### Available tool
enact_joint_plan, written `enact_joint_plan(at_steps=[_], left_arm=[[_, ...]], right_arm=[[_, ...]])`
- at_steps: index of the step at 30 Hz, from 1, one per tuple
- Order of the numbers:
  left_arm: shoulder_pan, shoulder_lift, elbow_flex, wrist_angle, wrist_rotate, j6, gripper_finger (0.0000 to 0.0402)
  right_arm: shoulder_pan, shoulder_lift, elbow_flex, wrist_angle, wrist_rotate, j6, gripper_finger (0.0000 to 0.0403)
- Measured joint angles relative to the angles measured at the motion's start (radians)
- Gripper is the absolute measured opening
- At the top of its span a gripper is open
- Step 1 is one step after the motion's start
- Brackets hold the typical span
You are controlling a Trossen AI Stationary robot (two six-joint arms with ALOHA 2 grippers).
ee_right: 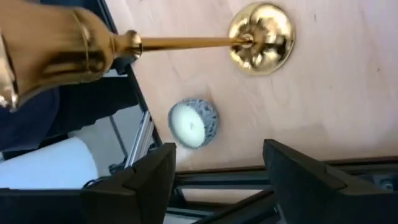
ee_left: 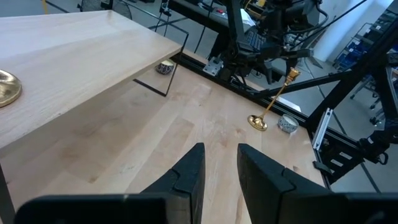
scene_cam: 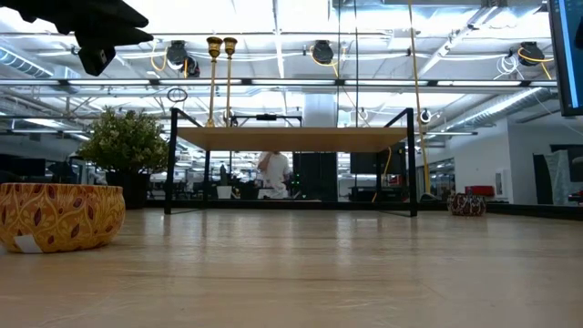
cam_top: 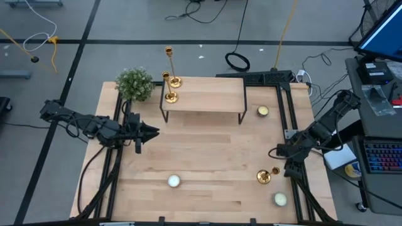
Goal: Pick & Place candle stick holders
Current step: Put the gold candle holder on the shelf
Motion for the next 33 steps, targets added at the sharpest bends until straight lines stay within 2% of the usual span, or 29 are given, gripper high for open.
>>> enact_joint_plan(at_steps=[4,9,13,18,25,29,33], left_arm=[[0.0,0.0,0.0,0.0,0.0,0.0,0.0093],[0.0,0.0,0.0,0.0,0.0,0.001,0.0093],[0.0,0.0,0.0,-0.001,0.0,0.0,0.0093],[0.0,0.0,0.0,-0.008,0.0,0.001,0.0093],[0.0,0.0,0.0,-0.008,-0.001,0.001,0.0093],[0.0,0.0,0.0,-0.008,-0.001,0.002,0.0093],[0.0,0.0,0.0,-0.008,-0.001,0.001,0.0093]], right_arm=[[0.006,0.0,0.0,0.002,0.067,0.008,0.0238],[0.042,-0.002,0.0,0.017,0.098,0.009,0.0238],[0.092,-0.017,0.0,0.031,0.113,0.039,0.0238],[0.174,-0.052,0.0,0.003,0.201,0.091,0.0238],[0.22,-0.075,0.0,-0.036,0.226,0.168,0.0238],[0.222,-0.077,0.0,-0.035,0.247,0.102,0.0238],[0.222,-0.097,0.0,-0.024,0.371,-0.026,0.0238]])
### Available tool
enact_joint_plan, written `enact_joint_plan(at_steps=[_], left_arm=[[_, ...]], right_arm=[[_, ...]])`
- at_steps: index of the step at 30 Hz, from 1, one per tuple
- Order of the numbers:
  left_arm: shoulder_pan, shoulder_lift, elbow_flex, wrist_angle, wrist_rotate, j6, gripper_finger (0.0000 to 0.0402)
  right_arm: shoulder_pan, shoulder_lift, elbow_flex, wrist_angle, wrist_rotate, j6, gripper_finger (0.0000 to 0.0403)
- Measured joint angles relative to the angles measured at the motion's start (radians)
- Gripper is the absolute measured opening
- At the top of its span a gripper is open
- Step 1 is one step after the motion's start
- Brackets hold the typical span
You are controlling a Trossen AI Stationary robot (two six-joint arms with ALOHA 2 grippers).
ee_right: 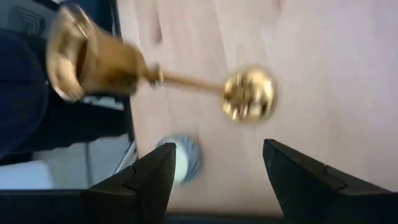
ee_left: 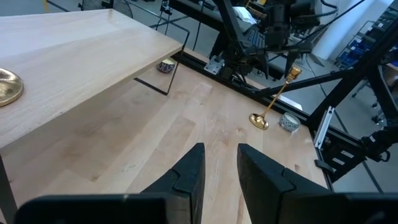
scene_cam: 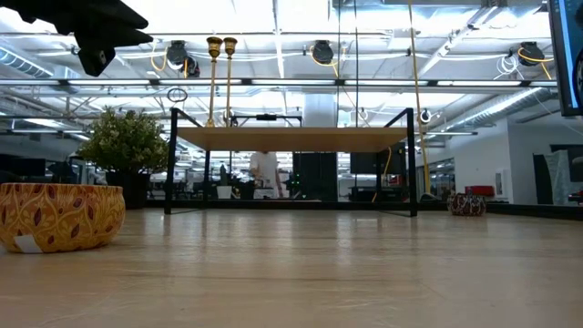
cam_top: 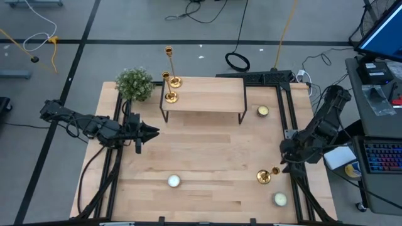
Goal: Pick & Place candle stick holders
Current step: Put the gold candle holder on the shelf
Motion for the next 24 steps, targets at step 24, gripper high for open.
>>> enact_joint_plan(at_steps=[24], left_arm=[[0.0,0.0,0.0,0.001,-0.001,-0.016,0.0093]], right_arm=[[0.0,-0.156,-0.128,0.195,0.091,-0.346,0.0238]])
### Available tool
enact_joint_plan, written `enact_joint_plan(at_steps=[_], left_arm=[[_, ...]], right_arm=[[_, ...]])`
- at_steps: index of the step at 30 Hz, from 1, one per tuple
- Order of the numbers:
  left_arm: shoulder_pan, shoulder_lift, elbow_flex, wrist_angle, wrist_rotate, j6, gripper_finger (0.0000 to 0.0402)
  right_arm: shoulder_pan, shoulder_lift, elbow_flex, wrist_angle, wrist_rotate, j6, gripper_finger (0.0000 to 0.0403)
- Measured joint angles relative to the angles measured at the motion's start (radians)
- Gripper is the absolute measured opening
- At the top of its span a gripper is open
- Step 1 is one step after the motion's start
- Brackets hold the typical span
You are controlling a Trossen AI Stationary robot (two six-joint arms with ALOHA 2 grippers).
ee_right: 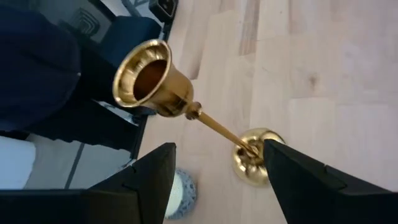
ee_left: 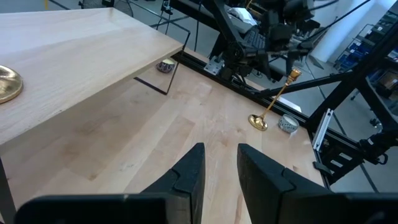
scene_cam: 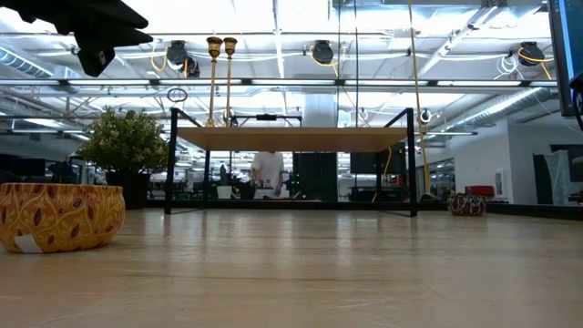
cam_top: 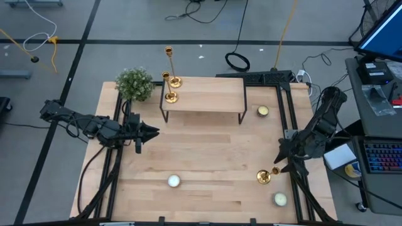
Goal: Pick & Place candle stick holders
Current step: Put the gold candle holder on the shelf
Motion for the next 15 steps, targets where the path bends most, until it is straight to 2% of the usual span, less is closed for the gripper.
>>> enact_joint_plan(at_steps=[7,11,15], left_arm=[[0.0,0.0,0.0,0.0,0.0,-0.002,0.0093],[0.0,0.0,0.0,0.001,-0.001,-0.047,0.0093],[0.0,0.0,0.0,0.002,0.0,-0.089,0.0093]], right_arm=[[0.0,0.0,-0.112,0.139,0.004,-0.032,0.0238],[0.0,0.0,-0.146,0.228,0.055,-0.091,0.0238],[0.0,0.0,-0.174,0.285,0.061,-0.142,0.0238]])
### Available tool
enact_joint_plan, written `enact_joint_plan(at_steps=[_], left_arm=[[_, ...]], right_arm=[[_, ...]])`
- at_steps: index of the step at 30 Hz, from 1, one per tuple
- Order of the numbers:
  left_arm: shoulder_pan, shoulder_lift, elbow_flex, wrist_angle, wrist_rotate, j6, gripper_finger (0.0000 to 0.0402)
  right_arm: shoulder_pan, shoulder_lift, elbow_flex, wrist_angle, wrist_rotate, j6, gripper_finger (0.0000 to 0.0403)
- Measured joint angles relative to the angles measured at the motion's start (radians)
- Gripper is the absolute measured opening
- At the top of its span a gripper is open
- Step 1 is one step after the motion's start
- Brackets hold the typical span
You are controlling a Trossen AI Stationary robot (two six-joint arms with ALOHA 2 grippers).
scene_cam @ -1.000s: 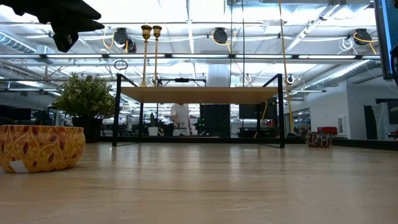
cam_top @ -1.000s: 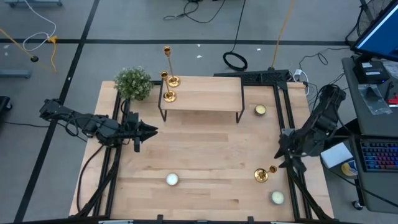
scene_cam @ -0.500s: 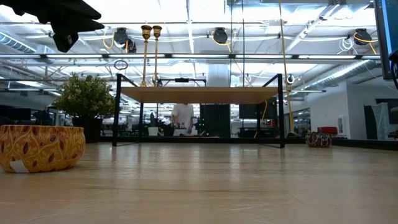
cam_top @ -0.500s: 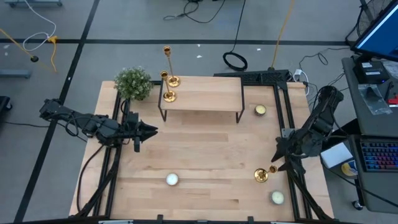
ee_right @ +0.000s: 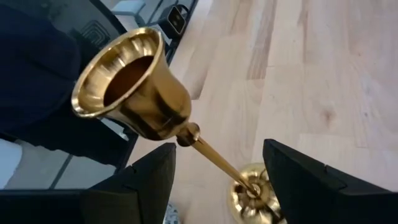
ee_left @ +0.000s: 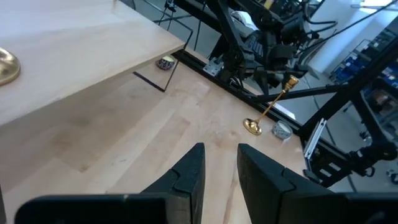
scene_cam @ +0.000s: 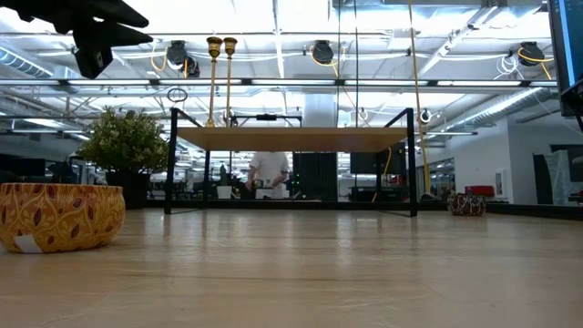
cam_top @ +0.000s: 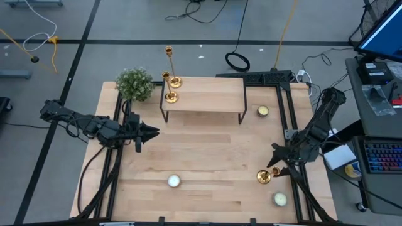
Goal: Pick & Place candle stick holders
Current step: Put the gold candle holder on the shelf
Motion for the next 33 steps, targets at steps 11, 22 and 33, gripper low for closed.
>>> enact_joint_plan(at_steps=[11,22,33], left_arm=[[0.0,0.0,0.0,0.0,0.0,-0.01,0.0093],[0.0,0.0,0.0,0.0,0.0,-0.009,0.0093],[0.0,0.0,0.0,0.0,0.0,-0.008,0.0093]], right_arm=[[0.0,0.0,-0.015,0.066,-0.003,-0.025,0.0238],[0.0,0.0,-0.015,0.091,-0.003,-0.033,0.0238],[0.0,0.0,-0.015,0.095,-0.008,-0.033,0.0238]])
